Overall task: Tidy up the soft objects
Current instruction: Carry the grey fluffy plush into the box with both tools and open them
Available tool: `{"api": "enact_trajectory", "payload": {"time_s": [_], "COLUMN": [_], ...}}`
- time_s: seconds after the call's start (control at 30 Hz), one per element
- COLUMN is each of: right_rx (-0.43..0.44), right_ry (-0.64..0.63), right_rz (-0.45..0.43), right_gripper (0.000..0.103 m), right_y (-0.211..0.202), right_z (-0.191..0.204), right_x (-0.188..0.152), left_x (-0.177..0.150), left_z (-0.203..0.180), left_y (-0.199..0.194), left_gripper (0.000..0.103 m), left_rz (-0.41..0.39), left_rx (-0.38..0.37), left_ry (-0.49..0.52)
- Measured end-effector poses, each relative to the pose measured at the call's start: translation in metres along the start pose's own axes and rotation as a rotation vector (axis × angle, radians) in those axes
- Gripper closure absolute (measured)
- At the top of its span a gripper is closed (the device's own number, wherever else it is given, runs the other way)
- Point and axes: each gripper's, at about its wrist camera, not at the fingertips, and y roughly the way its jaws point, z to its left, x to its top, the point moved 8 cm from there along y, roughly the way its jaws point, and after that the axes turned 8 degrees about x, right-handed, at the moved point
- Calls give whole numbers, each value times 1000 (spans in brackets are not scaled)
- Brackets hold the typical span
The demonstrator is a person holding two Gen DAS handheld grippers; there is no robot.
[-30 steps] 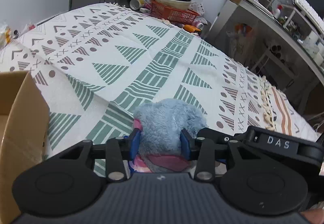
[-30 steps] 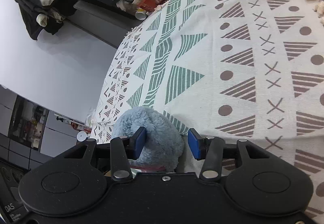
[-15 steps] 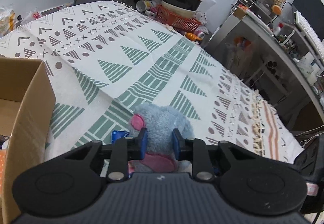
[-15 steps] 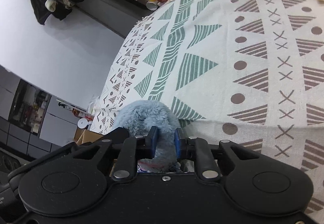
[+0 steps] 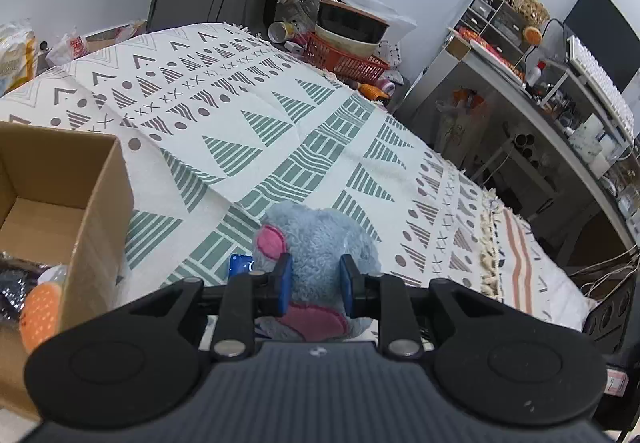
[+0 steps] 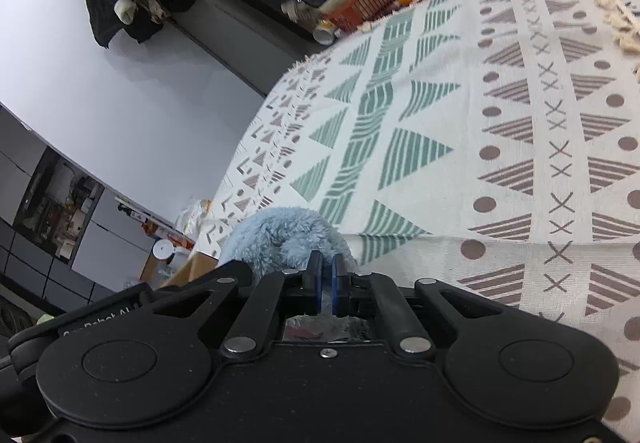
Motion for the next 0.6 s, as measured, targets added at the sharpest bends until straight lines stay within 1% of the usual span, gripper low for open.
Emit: {"api": "enact_trajectory", "payload": {"time_s": [0.3,0.47,0.6], "right_rx": [5,-16,-13], "right_ry": [-68,-98,-113], "right_rz": [-39,-51,-51], "right_gripper": [100,101,101], "right_y": [-13,-14,-11], "right_z": [36,52,66], "right_x": [3,3,3], "left_x": [13,18,23], "left_z": [5,12,19], "left_y": [-35,-47,-55], "left_gripper": [80,80,80], "left_rz": [-50,-63,-83], "left_rx": [-28,-44,-47], "left_ry": [-26,-52,-69]}}
